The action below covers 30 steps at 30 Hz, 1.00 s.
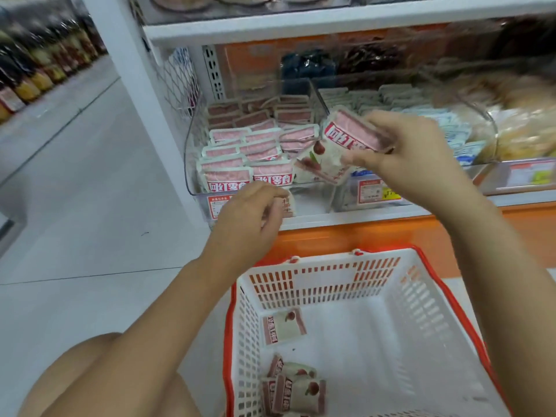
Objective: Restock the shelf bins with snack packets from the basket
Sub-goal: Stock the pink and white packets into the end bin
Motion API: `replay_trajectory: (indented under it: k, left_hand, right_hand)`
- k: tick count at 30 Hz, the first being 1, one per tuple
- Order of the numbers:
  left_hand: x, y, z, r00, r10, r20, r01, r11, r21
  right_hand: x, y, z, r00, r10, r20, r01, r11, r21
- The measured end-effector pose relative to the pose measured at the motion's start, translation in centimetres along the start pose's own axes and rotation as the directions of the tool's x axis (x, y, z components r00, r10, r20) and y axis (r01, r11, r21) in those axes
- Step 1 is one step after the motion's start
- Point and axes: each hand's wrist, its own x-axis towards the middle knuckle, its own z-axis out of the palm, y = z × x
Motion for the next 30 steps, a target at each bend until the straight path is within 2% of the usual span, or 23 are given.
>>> replay_trajectory:
  k: [2, 6, 10, 14, 17, 21, 26, 30]
  left_hand:
    - [0.2, -0.9, -0.3, 0.998, -0.058, -0.023, 0.059, 0.998, 0.02]
    - [0.8, -2.1, -0.2, 0.997, -0.076, 0.022, 0.075, 0.995, 0.069]
    - [0.8, -3.0, -0.4, 0.996, -0.08, 0.037, 0.077, 0.995, 0.068]
    - [0.8, -3.9, -0.4, 0.997, -0.053, 0.05, 0.05, 0.997, 0.066]
    - [0.8, -5.0, -0.4, 0.997, -0.051, 0.049, 0.045, 0.992, 0.119]
    - [0.8, -5.8, -0.1, 0.999, -0.011, 0.049, 0.002, 0.984, 0.177]
    - [1.1, -5.5, 0.5, 0.999, -0.038, 0.024, 0.033, 0.982, 0.183]
    - [1.2, -5.6, 0.7, 0.999, -0.042, -0.005, 0.042, 0.987, 0.158]
  right_hand:
    - [2.7, -0.4, -0.6, 0.999, 0.004, 0.047, 0.001, 0.996, -0.09]
    - [7.5, -1.7, -0.5, 0.965, 0.074, 0.25, -0.009, 0.968, -0.249]
    - [10.5, -2.9, 1.4, 0.923, 0.085, 0.376, 0.086, 0.906, -0.415]
    - [10.7, -3.0, 4.1, 0.885, 0.126, 0.449, 0.183, 0.792, -0.583]
    - [10.2, -2.8, 5.6, 0.888, 0.157, 0.431, 0.181, 0.744, -0.643]
    - [9.4, -4.1, 4.6, 0.941, 0.117, 0.316, 0.151, 0.692, -0.706]
    - [9.3, -6.4, 5.3, 0.974, 0.076, 0.212, 0.134, 0.56, -0.818]
    - [9.9, -5.6, 7.1, 0.949, 0.158, 0.273, 0.14, 0.561, -0.815]
